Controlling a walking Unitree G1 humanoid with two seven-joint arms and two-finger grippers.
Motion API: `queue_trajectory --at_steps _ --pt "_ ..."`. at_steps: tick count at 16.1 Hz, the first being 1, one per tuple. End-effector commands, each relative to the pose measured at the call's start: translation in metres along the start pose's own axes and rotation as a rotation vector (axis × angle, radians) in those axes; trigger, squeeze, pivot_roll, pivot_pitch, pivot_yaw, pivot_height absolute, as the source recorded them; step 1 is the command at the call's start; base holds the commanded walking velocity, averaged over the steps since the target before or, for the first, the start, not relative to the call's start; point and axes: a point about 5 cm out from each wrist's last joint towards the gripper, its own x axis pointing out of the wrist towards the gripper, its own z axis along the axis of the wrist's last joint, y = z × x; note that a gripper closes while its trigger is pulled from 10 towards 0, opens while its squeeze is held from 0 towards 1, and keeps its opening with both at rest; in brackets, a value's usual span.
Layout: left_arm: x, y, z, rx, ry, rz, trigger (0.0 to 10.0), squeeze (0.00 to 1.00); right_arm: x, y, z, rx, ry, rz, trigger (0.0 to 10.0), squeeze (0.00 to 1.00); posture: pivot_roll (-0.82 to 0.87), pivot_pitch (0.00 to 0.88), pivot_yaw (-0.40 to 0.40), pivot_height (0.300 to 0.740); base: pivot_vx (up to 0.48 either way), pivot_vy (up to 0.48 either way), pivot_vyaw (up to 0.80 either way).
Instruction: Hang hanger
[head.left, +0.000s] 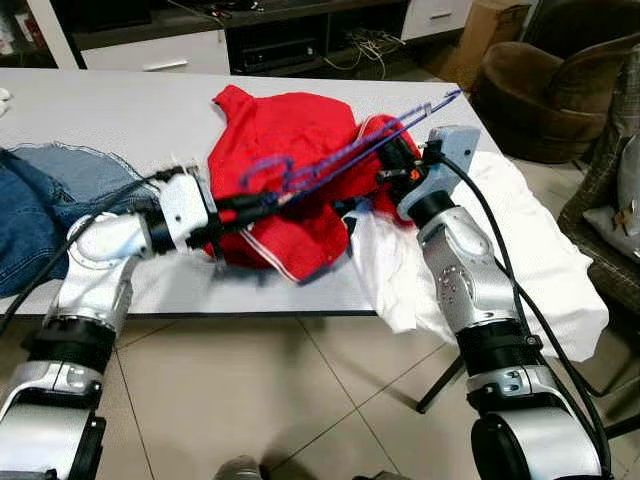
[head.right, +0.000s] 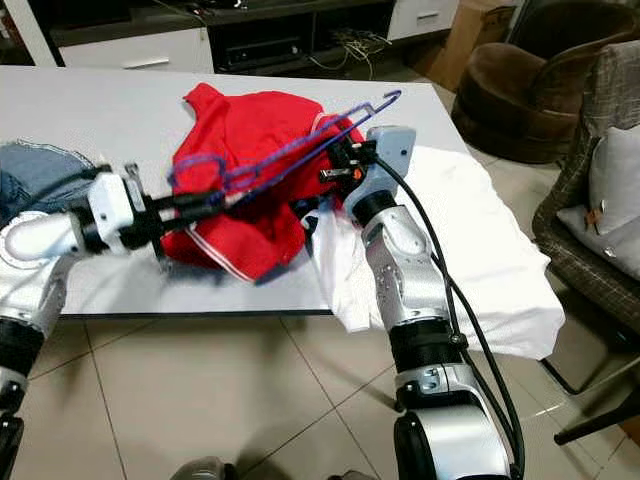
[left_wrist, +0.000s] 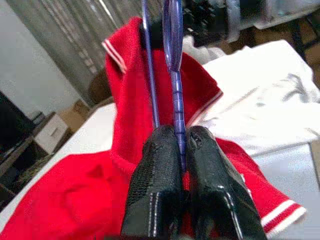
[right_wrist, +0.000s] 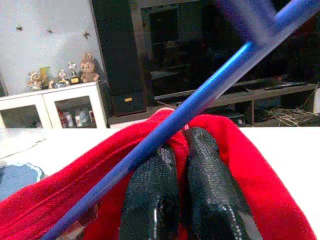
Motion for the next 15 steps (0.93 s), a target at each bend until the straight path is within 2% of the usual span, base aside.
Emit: queue_trajectory --at_steps 1,2,6,8,11,13,15 --pt "-0.001 -0.003 -0.001 0.019 0.046 -0.049 0.0 0.0 0.001 -0.008 0.015 0.008 -0.063 -0.021 10.0 0.0 0.08 0.023 -0.03 0.74 0.0 0.0 0.0" --pt "-0.004 -0.002 -0.004 0.054 0.103 -0.058 0.0 0.0 0.001 -0.011 0.018 0.002 -0.067 -0.027 10.0 0.0 0.09 0.023 -0.034 0.74 0.0 0.0 0.0" --pt "-0.014 0.008 -0.001 0.107 0.178 -0.038 0.0 0.0 0.009 -0.019 0.02 -0.042 -0.039 -0.082 10.0 0.0 0.1 0.021 -0.045 0.74 0.0 0.0 0.0" --pt "-0.028 0.018 -0.002 0.145 0.261 -0.025 0.0 0.0 0.008 -0.027 0.023 -0.079 -0.028 -0.113 10.0 0.0 0.1 0.019 -0.052 0.74 0.0 0.0 0.0" --pt "-0.035 0.02 -0.002 0.147 0.302 -0.042 0.0 0.0 0.007 -0.036 0.026 -0.102 -0.022 -0.154 10.0 0.0 0.1 0.02 -0.056 0.74 0.0 0.0 0.0" --pt "-0.042 0.023 -0.009 0.181 0.402 -0.081 0.0 0.0 0.008 -0.036 0.029 -0.161 -0.018 -0.128 10.0 0.0 0.09 0.02 -0.057 0.74 0.0 0.0 0.0" --pt "-0.045 0.028 -0.011 0.191 0.447 -0.056 0.0 0.0 0.006 -0.035 0.03 -0.208 -0.008 -0.117 10.0 0.0 0.09 0.02 -0.057 0.74 0.0 0.0 0.0"
